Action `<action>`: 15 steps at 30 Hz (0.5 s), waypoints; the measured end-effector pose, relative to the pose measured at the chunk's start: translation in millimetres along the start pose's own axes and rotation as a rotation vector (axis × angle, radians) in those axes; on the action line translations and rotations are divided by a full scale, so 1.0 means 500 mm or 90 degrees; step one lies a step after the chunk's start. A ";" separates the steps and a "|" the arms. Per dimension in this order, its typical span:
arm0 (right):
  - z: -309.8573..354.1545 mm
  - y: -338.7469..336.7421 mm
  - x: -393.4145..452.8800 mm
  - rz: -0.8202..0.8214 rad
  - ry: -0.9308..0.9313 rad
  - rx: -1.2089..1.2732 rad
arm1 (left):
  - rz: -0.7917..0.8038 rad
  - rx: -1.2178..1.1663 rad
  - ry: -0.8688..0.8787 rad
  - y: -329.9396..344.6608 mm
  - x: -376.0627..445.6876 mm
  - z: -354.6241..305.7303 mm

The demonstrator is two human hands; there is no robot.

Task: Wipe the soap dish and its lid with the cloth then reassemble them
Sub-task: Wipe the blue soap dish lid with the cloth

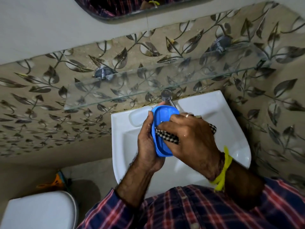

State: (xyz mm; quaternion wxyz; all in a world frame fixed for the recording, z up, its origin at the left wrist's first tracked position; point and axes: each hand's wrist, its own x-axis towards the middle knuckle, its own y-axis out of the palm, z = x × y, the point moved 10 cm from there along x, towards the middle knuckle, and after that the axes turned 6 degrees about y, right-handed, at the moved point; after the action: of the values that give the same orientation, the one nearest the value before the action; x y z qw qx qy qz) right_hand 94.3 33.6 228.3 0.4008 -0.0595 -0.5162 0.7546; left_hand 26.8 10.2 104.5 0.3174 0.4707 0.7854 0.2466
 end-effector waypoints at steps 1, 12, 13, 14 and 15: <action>-0.003 -0.002 -0.005 0.003 0.005 -0.003 | -0.002 0.013 0.004 0.000 0.000 0.000; -0.009 0.001 0.002 0.007 0.006 0.004 | -0.013 0.008 0.034 0.003 0.010 -0.017; 0.001 0.008 0.001 0.018 -0.025 -0.002 | -0.004 0.000 0.031 0.003 0.012 -0.019; 0.012 0.014 -0.005 0.032 -0.062 -0.008 | 0.005 -0.003 0.031 0.004 0.011 -0.022; 0.018 0.018 -0.013 0.045 -0.085 -0.012 | 0.010 -0.001 0.032 0.003 0.011 -0.023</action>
State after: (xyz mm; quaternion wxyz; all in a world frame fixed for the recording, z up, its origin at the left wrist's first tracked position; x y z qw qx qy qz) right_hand 89.2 21.5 222.9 0.3378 -0.0307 -0.5464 0.7658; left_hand 17.6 14.6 111.8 0.2960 0.4700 0.7894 0.2612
